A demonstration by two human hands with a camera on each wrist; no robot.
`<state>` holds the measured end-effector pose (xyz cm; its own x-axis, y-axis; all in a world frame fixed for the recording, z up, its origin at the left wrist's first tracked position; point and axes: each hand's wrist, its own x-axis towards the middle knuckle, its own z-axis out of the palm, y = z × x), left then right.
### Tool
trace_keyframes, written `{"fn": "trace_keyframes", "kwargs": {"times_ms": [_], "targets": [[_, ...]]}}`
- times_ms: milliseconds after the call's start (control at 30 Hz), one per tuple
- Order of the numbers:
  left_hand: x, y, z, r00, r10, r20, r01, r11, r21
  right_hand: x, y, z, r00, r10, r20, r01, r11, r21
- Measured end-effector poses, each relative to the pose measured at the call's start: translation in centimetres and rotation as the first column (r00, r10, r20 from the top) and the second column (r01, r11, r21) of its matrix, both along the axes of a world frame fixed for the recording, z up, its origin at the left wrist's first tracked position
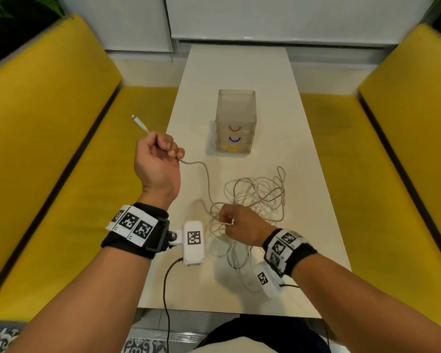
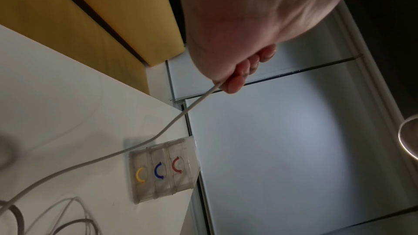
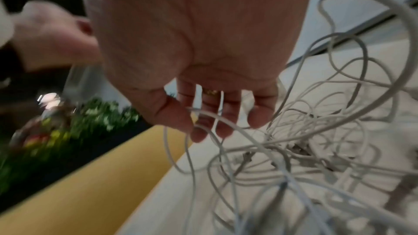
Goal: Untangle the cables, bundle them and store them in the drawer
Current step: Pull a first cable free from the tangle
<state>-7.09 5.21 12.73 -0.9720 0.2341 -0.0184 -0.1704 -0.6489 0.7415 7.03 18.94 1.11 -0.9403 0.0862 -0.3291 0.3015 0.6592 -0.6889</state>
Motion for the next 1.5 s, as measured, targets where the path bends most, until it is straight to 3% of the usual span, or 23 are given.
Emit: {"fn": "trace_keyframes", "kwargs": {"times_ms": [67, 167, 300, 400, 500, 567, 733, 833, 1000, 1100, 1200, 1300, 1400, 1500], "targets": [[0.1, 0.0, -0.1, 1.0, -0.009, -0.002, 0.009, 1.0, -0.005, -0.1, 0.6, 1.0, 0.999, -0.051, 0.017, 0.052, 0.993, -0.103], [0.2, -0.1, -0.3, 1.0, -0.022, -0.002, 0.022, 1.0, -0.01, -0.2, 1.7, 2.3, 0.995, -0.1, -0.014, 0.098, 0.991, -0.093], [0.6, -0.2, -0.3, 0.999, -0.03, -0.012, 0.03, 1.0, -0.008, -0.7, 0.9, 2.7, 0.986, -0.149, -0.081, 0.152, 0.988, 0.04], [0.9, -0.3, -0.2, 0.999, -0.033, -0.01, 0.033, 0.999, 0.001, -1.3, -2.2, 2.6, 0.997, -0.012, -0.08, 0.032, 0.967, 0.254], [1.0, -0.6, -0.2, 0.999, -0.029, -0.014, 0.029, 1.0, -0.005, -1.3, -5.6, 1.4, 0.969, 0.248, 0.001, -0.209, 0.812, 0.545], [1.0, -0.8, -0.2, 0.999, -0.031, -0.019, 0.03, 0.999, -0.009, -1.2, -6.8, 0.4, 0.951, 0.284, 0.123, -0.293, 0.695, 0.657], [1.1, -1.1, -0.3, 0.999, -0.042, -0.032, 0.041, 0.999, -0.023, -0.8, -6.2, -0.9, 0.926, 0.297, 0.232, -0.372, 0.62, 0.691], [1.0, -1.2, -0.3, 0.999, -0.043, -0.025, 0.043, 0.999, -0.029, -0.9, -4.9, -0.2, 0.942, 0.276, 0.189, -0.334, 0.734, 0.591], [0.8, -0.9, -0.7, 0.998, -0.053, -0.019, 0.051, 0.993, -0.106, -1.1, -1.3, 4.5, 0.991, 0.128, 0.024, -0.128, 0.921, 0.368], [1.1, -0.5, -1.6, 0.995, -0.091, -0.037, 0.083, 0.981, -0.175, -0.4, 1.3, 6.7, 0.997, -0.044, -0.064, 0.047, 0.997, 0.053], [1.5, 0.0, -2.1, 0.99, -0.13, -0.046, 0.118, 0.972, -0.202, 1.2, 3.1, 9.0, 0.957, -0.183, -0.224, 0.152, 0.977, -0.149], [1.8, 0.5, -2.4, 0.99, -0.126, -0.058, 0.107, 0.961, -0.256, 2.6, 4.2, 11.1, 0.864, -0.318, -0.391, 0.196, 0.926, -0.321], [2.2, 1.3, -2.4, 0.993, -0.115, -0.016, 0.104, 0.944, -0.313, 3.1, 4.8, 12.5, 0.747, -0.463, -0.478, 0.205, 0.844, -0.496], [3.0, 2.2, -1.8, 0.981, -0.184, 0.059, 0.193, 0.948, -0.252, 3.2, 4.2, 13.7, 0.667, -0.531, -0.523, 0.179, 0.795, -0.579]]}}
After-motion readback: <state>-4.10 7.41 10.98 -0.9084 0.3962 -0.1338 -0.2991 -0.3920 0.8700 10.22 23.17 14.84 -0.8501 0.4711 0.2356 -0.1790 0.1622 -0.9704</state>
